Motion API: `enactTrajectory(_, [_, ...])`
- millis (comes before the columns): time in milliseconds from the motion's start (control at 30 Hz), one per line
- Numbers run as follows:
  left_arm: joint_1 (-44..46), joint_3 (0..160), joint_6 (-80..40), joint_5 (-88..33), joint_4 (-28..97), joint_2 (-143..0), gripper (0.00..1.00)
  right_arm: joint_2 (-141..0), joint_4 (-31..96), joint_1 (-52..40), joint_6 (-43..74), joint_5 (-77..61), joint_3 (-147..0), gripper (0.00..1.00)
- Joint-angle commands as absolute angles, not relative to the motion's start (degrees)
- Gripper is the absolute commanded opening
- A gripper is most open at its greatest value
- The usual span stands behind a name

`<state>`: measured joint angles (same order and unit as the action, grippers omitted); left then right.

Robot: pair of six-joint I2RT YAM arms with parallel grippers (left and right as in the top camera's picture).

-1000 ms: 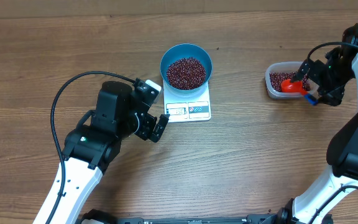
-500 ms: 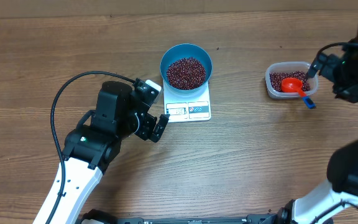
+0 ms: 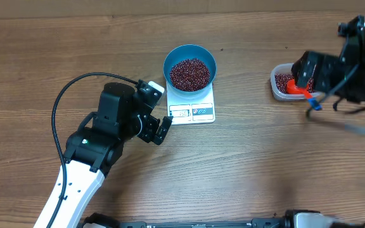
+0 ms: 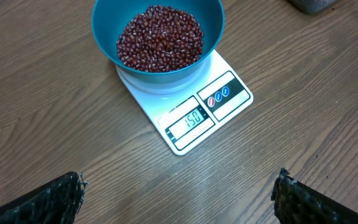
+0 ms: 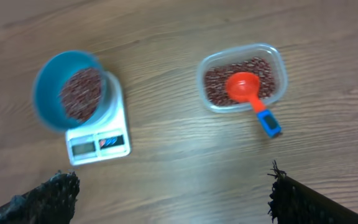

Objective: Scoop item into bowl and weigh 150g on scale

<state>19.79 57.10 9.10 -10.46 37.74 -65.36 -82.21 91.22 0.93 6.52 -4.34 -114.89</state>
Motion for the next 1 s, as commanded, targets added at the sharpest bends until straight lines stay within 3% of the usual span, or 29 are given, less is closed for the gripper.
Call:
enactTrajectory(0, [19.9,58.39,8.56,-10.09,37.69,-65.25,1.0,-79.15,93.14,-1.02,6.13,-5.65,-115.92,1.0])
enactTrajectory(767, [19.9,58.39,8.56,-10.09,37.69,-65.23,0.99,-77.45,96.9,-1.28,5.69,-2.87,-115.79,1.0])
enactTrajectory(967, [19.9,58.39,8.56,-10.09,37.69,-65.23,0.99,-75.7,87.81,-1.28,5.26,0.01,-113.49,1.0])
